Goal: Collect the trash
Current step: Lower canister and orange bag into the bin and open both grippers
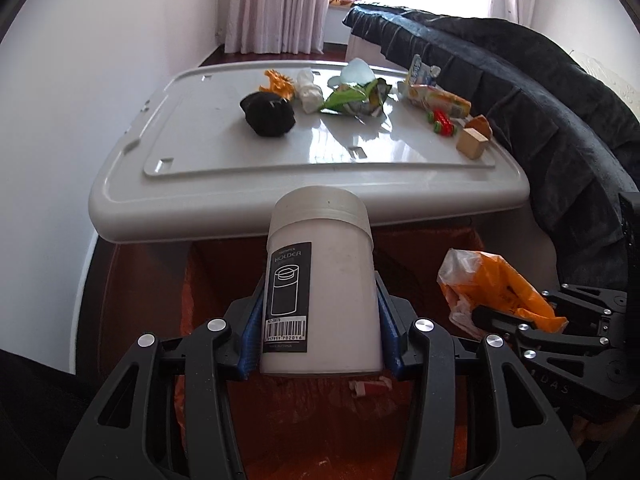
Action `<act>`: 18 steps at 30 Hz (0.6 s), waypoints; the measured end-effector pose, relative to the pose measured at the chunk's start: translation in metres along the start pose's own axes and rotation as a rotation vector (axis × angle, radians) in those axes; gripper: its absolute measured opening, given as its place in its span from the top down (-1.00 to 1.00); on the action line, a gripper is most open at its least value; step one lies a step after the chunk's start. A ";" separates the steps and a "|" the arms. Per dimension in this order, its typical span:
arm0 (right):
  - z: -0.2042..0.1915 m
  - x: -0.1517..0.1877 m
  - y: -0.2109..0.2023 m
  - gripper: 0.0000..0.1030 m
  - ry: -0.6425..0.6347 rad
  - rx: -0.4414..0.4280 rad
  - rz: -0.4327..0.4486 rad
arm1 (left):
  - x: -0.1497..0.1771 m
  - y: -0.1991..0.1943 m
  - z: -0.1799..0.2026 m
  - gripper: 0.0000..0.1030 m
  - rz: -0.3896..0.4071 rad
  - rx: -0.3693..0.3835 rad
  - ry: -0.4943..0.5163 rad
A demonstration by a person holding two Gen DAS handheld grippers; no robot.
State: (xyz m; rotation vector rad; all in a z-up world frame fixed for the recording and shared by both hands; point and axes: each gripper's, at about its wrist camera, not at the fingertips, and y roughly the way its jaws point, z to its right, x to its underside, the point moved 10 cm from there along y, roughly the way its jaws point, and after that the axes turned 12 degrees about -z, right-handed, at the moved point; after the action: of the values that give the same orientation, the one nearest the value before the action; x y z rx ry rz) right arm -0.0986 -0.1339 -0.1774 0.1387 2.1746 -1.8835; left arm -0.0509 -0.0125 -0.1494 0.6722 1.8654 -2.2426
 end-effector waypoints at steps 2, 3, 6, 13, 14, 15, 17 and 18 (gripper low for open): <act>0.002 0.001 0.001 -0.08 0.006 0.015 -0.009 | 0.004 0.002 0.002 0.09 -0.016 0.006 -0.009; 0.003 0.000 -0.001 -0.41 0.013 0.024 0.000 | 0.005 0.003 0.002 0.04 -0.026 0.005 -0.008; 0.007 -0.004 -0.007 -0.46 0.017 0.040 0.032 | 0.004 0.000 -0.003 -0.55 -0.014 -0.048 -0.029; 0.018 -0.018 -0.025 -0.60 0.042 0.060 0.112 | -0.011 -0.009 -0.016 -0.73 0.029 -0.094 -0.051; 0.019 -0.020 -0.028 -0.62 0.045 0.066 0.120 | -0.014 -0.010 -0.017 -0.73 0.030 -0.096 -0.054; 0.021 -0.022 -0.030 -0.63 0.046 0.072 0.131 | -0.017 -0.010 -0.018 -0.73 0.033 -0.099 -0.057; 0.024 -0.027 -0.035 -0.66 0.045 0.086 0.147 | -0.025 -0.013 -0.023 -0.73 0.050 -0.112 -0.061; 0.025 -0.029 -0.037 -0.68 0.047 0.089 0.155 | -0.027 -0.014 -0.024 -0.73 0.054 -0.116 -0.062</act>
State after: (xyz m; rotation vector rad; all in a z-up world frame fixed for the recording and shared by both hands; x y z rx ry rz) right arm -0.0759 -0.1616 -0.1376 0.3615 2.0455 -1.9068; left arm -0.0264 0.0090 -0.1280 0.6201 1.9065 -2.0792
